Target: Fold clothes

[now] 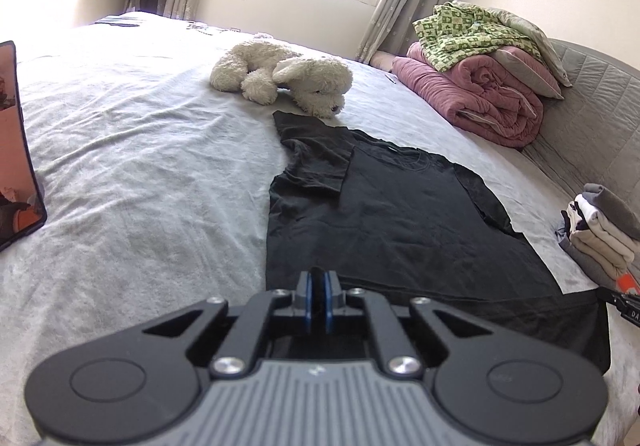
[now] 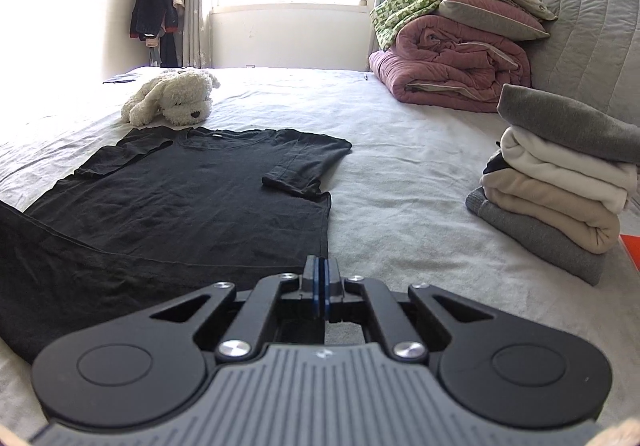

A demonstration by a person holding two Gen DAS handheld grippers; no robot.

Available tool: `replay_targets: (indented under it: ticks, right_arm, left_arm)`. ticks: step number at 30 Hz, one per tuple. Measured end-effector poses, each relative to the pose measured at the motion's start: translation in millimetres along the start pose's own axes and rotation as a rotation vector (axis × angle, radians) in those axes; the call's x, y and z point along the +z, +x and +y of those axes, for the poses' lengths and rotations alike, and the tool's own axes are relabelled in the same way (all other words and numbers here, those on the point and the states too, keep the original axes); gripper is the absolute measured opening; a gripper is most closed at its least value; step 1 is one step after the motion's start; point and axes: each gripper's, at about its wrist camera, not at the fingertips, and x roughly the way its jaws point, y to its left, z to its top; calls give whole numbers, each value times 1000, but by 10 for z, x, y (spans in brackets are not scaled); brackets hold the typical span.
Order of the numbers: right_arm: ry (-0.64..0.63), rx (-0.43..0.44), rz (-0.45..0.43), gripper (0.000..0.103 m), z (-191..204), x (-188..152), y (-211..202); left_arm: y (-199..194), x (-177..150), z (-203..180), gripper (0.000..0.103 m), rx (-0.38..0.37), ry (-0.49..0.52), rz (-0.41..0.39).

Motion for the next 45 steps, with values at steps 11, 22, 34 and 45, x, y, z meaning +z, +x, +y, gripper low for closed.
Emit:
replay_targets:
  ticks: [11, 22, 34, 45]
  right_arm:
    - [-12, -39, 87, 2, 24, -130, 415]
    - [-44, -65, 103, 2, 61, -199, 518]
    - [-75, -80, 101, 2, 80, -196, 604]
    - [-91, 9, 40, 41, 346, -35, 352]
  left_arm:
    - [452, -40, 19, 6, 98, 27, 47]
    - [548, -43, 5, 6, 117, 35, 19]
    - [613, -46, -24, 11, 137, 65, 24]
    - [308, -12, -297, 25, -49, 117, -63]
